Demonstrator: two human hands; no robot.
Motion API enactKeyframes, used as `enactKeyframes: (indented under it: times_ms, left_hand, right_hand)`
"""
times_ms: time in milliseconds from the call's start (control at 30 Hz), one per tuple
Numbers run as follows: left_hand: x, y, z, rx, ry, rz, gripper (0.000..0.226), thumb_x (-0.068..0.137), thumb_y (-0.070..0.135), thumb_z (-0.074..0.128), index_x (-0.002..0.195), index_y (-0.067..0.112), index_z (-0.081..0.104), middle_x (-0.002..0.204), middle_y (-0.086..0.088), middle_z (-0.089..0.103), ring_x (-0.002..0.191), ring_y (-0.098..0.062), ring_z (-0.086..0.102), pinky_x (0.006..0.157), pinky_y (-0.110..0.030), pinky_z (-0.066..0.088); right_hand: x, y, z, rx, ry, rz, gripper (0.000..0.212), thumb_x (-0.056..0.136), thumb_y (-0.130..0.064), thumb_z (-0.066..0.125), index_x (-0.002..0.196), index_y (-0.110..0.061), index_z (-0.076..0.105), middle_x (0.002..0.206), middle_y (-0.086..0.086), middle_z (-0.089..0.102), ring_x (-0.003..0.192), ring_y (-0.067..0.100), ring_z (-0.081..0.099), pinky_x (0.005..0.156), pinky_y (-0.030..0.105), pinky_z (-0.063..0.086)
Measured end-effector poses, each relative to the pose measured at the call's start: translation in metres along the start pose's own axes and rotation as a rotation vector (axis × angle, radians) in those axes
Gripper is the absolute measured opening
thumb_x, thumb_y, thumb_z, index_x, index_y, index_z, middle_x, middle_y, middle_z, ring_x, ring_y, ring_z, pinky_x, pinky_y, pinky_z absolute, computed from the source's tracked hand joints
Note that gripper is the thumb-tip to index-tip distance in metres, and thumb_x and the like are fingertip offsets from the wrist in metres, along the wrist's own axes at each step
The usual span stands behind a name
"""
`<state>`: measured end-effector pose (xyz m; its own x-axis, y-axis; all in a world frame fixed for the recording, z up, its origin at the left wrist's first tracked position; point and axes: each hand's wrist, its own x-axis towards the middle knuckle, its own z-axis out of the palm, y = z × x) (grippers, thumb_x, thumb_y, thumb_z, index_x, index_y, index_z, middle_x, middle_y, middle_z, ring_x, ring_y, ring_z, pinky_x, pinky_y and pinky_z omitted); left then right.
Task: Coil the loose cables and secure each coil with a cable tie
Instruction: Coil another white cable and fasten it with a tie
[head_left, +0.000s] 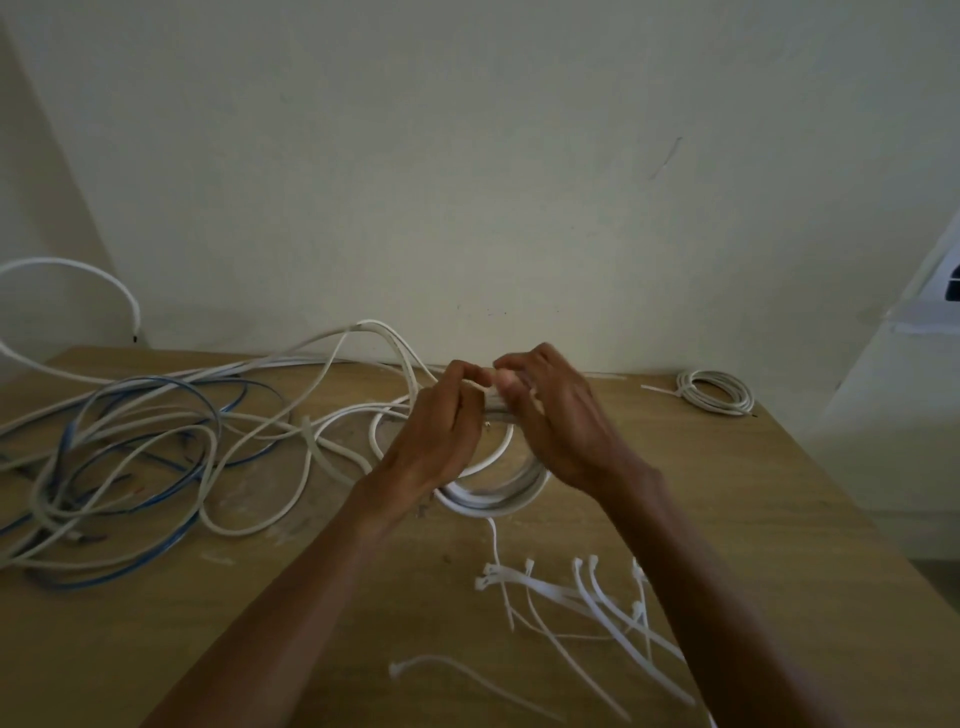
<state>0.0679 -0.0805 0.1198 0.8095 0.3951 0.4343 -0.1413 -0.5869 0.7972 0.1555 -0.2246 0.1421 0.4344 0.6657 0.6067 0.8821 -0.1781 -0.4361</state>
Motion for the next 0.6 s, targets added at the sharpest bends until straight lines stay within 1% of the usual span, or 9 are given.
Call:
enactKeyframes:
  times_ms: [67, 167, 233, 267, 333, 367, 433, 500, 600]
  left_hand:
    - [-0.001, 0.0, 0.001, 0.031, -0.027, 0.042, 0.024, 0.108, 0.014, 0.035, 0.114, 0.015, 0.058, 0.052, 0.008, 0.051, 0.043, -0.003, 0.047, 0.048, -0.018, 0.032]
    - [-0.002, -0.001, 0.003, 0.059, -0.079, 0.069, 0.024, 0.108, 0.017, 0.035, 0.12, 0.016, 0.056, 0.047, 0.007, 0.05, 0.039, -0.005, 0.042, 0.045, -0.024, 0.032]
    - [-0.002, 0.0, 0.006, 0.09, -0.113, 0.075, 0.026, 0.107, 0.026, 0.036, 0.124, 0.016, 0.053, 0.05, 0.012, 0.058, 0.041, -0.004, 0.05, 0.046, -0.025, 0.037]
    - [-0.002, 0.0, 0.006, 0.101, -0.138, 0.068, 0.031, 0.105, 0.035, 0.035, 0.124, 0.017, 0.052, 0.059, 0.012, 0.065, 0.049, -0.003, 0.059, 0.049, -0.029, 0.046]
    - [-0.002, -0.003, 0.004, 0.137, -0.205, 0.036, 0.049, 0.097, 0.054, 0.029, 0.126, 0.02, 0.05, 0.09, -0.001, 0.077, 0.079, -0.01, 0.074, 0.071, -0.041, 0.06]
    - [-0.001, -0.005, 0.001, 0.162, -0.226, 0.025, 0.053, 0.096, 0.055, 0.027, 0.127, 0.019, 0.05, 0.101, -0.005, 0.077, 0.09, -0.014, 0.074, 0.081, -0.043, 0.06]
    - [0.0, -0.01, -0.005, 0.223, -0.236, 0.024, 0.044, 0.1, 0.043, 0.032, 0.127, 0.016, 0.054, 0.108, -0.007, 0.074, 0.097, -0.016, 0.071, 0.085, -0.036, 0.057]
    - [-0.001, -0.012, -0.007, 0.245, -0.223, 0.039, 0.029, 0.105, 0.031, 0.036, 0.118, 0.018, 0.059, 0.102, -0.003, 0.072, 0.09, -0.014, 0.068, 0.076, -0.027, 0.053]
    - [-0.008, -0.017, -0.004, 0.25, -0.148, 0.013, 0.038, 0.102, 0.037, 0.038, 0.08, 0.019, 0.063, 0.072, 0.0, 0.067, 0.067, -0.014, 0.063, 0.064, -0.036, 0.05]
  right_hand:
    - [-0.003, 0.003, 0.018, -0.034, 0.078, -0.007, 0.042, 0.108, -0.04, 0.038, 0.11, -0.011, 0.069, 0.09, -0.004, 0.055, 0.079, 0.004, 0.048, 0.067, 0.013, 0.036]
    - [-0.006, 0.013, 0.039, -0.035, 0.28, 0.01, 0.038, 0.108, -0.029, 0.039, 0.095, -0.008, 0.069, 0.076, -0.003, 0.051, 0.07, 0.004, 0.039, 0.06, 0.014, 0.029]
    - [-0.007, 0.02, 0.047, -0.004, 0.359, 0.044, 0.039, 0.107, -0.028, 0.038, 0.086, -0.009, 0.065, 0.074, 0.0, 0.051, 0.071, 0.006, 0.039, 0.061, 0.016, 0.026]
    - [-0.008, 0.022, 0.05, 0.009, 0.347, 0.045, 0.041, 0.107, -0.03, 0.036, 0.086, -0.01, 0.064, 0.075, 0.0, 0.052, 0.073, 0.005, 0.04, 0.063, 0.014, 0.027]
    - [-0.013, 0.026, 0.055, 0.038, 0.248, 0.007, 0.045, 0.109, -0.035, 0.029, 0.093, -0.011, 0.064, 0.081, -0.001, 0.053, 0.078, 0.002, 0.04, 0.068, 0.013, 0.03]
    - [-0.015, 0.027, 0.058, 0.045, 0.199, -0.024, 0.046, 0.109, -0.036, 0.026, 0.096, -0.012, 0.063, 0.082, -0.002, 0.051, 0.079, 0.003, 0.04, 0.068, 0.014, 0.03]
    - [-0.018, 0.028, 0.063, -0.002, 0.161, -0.087, 0.048, 0.11, -0.035, 0.024, 0.1, -0.011, 0.063, 0.082, -0.002, 0.05, 0.079, 0.01, 0.04, 0.067, 0.019, 0.027]
    - [-0.018, 0.029, 0.067, -0.073, 0.194, -0.124, 0.05, 0.11, -0.032, 0.024, 0.101, -0.007, 0.066, 0.079, 0.001, 0.051, 0.076, 0.014, 0.041, 0.069, 0.022, 0.026]
    - [-0.017, 0.031, 0.073, -0.119, 0.305, -0.137, 0.053, 0.11, -0.03, 0.023, 0.082, -0.007, 0.062, 0.073, 0.004, 0.05, 0.07, 0.017, 0.041, 0.062, 0.032, 0.033]
